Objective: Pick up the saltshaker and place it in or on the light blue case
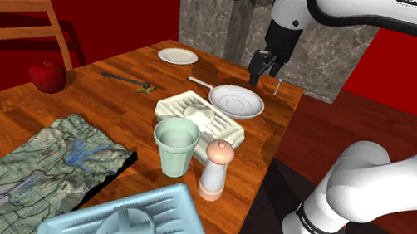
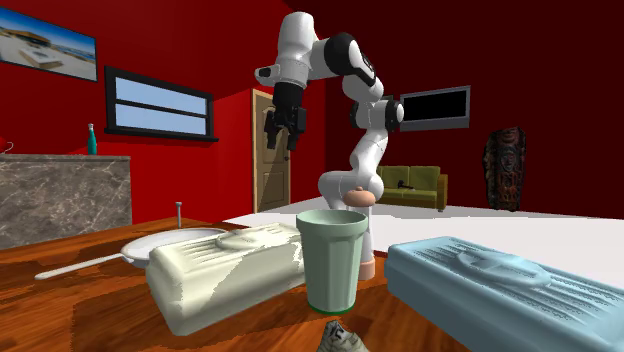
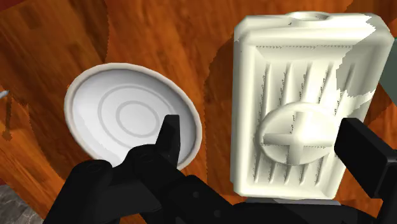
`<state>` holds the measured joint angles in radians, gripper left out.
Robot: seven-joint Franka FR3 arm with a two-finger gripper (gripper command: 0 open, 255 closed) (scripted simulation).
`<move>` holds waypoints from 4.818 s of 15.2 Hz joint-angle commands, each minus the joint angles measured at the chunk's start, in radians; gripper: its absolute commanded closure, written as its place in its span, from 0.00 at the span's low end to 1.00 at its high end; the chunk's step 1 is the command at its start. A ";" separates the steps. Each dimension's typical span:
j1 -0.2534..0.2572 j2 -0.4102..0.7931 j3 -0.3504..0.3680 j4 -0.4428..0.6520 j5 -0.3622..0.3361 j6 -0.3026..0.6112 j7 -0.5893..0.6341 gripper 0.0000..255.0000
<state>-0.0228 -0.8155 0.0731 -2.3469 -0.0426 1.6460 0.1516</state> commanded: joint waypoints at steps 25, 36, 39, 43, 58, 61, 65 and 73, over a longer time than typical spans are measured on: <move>0.220 0.118 0.286 -0.146 0.268 0.240 0.136 0.00; 0.221 0.122 0.291 -0.165 0.272 0.262 0.136 1.00; 0.221 0.122 0.291 -0.165 0.271 0.262 0.136 1.00; 0.221 0.121 0.290 -0.165 0.272 0.262 0.136 1.00; 0.207 0.125 0.258 0.023 0.242 0.077 0.142 1.00; 0.204 0.132 0.253 0.068 0.237 0.040 0.143 1.00; 0.200 0.144 0.246 0.129 0.229 -0.010 0.146 1.00; 0.191 0.177 0.236 0.261 0.216 -0.110 0.152 1.00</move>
<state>0.1692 -0.6422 0.3106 -2.1009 0.1747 1.5483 0.3037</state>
